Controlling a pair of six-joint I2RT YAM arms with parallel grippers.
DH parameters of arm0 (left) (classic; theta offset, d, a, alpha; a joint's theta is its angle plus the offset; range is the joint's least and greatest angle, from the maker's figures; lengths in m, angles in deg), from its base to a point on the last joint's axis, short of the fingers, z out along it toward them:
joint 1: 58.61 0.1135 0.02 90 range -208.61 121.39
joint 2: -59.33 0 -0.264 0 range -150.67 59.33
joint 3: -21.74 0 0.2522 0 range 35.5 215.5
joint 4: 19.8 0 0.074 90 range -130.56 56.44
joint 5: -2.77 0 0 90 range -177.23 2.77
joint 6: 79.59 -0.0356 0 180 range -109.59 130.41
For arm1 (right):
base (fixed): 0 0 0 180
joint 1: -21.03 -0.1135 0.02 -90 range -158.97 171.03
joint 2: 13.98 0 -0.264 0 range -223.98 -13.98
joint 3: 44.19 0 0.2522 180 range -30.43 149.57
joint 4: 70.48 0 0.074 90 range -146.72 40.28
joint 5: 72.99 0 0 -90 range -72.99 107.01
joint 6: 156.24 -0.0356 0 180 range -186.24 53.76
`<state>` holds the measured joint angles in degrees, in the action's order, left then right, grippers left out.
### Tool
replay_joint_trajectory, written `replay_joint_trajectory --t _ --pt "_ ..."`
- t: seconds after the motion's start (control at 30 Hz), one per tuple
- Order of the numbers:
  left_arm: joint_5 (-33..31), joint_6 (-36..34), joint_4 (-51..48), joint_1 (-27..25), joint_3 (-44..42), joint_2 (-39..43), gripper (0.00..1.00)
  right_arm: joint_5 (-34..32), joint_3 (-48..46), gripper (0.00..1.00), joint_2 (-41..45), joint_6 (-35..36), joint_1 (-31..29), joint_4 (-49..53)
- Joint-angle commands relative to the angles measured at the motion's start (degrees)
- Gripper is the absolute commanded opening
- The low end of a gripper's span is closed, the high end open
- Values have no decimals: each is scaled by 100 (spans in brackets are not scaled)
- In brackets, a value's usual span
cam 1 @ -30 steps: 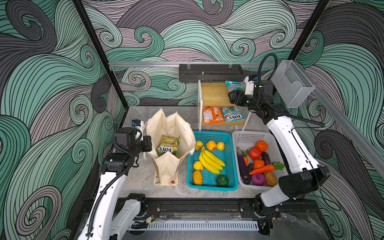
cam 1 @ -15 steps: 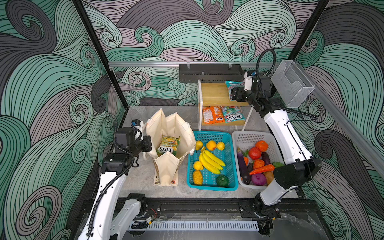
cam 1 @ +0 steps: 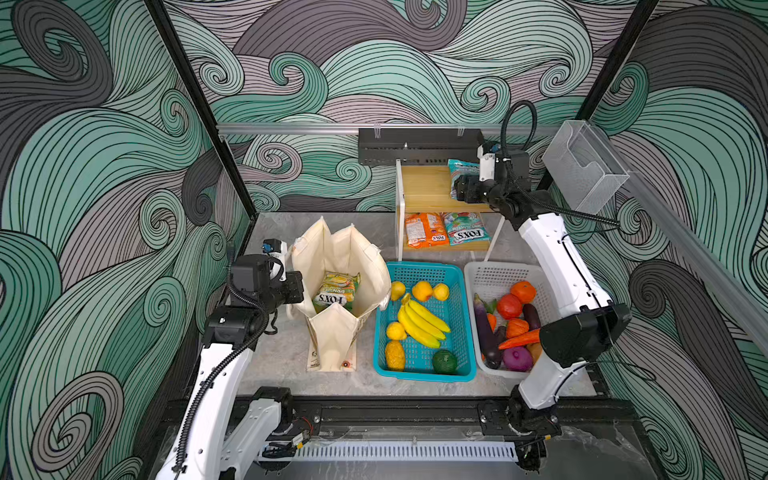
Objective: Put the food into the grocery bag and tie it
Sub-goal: 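Grasp the Mint Blossom bag's corner with the right gripper and pull it off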
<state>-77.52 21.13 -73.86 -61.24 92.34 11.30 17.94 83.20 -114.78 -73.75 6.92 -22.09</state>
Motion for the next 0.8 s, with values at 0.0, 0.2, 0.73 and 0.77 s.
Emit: replay_joint_trajectory --t 0.0,0.2,0.73,0.77 --pt "128 -27 17 61 0 -14 0 557 115 78 49 -315 -190 174" --pt "127 -34 20 62 -6 -11 0 364 425 79 18 -410 -257 314" --pt "141 -19 26 70 -6 41 0 594 -1042 87 1470 -2013 205 350" --pt "149 -19 22 70 -6 48 0 599 -1118 83 1477 -2047 237 343"
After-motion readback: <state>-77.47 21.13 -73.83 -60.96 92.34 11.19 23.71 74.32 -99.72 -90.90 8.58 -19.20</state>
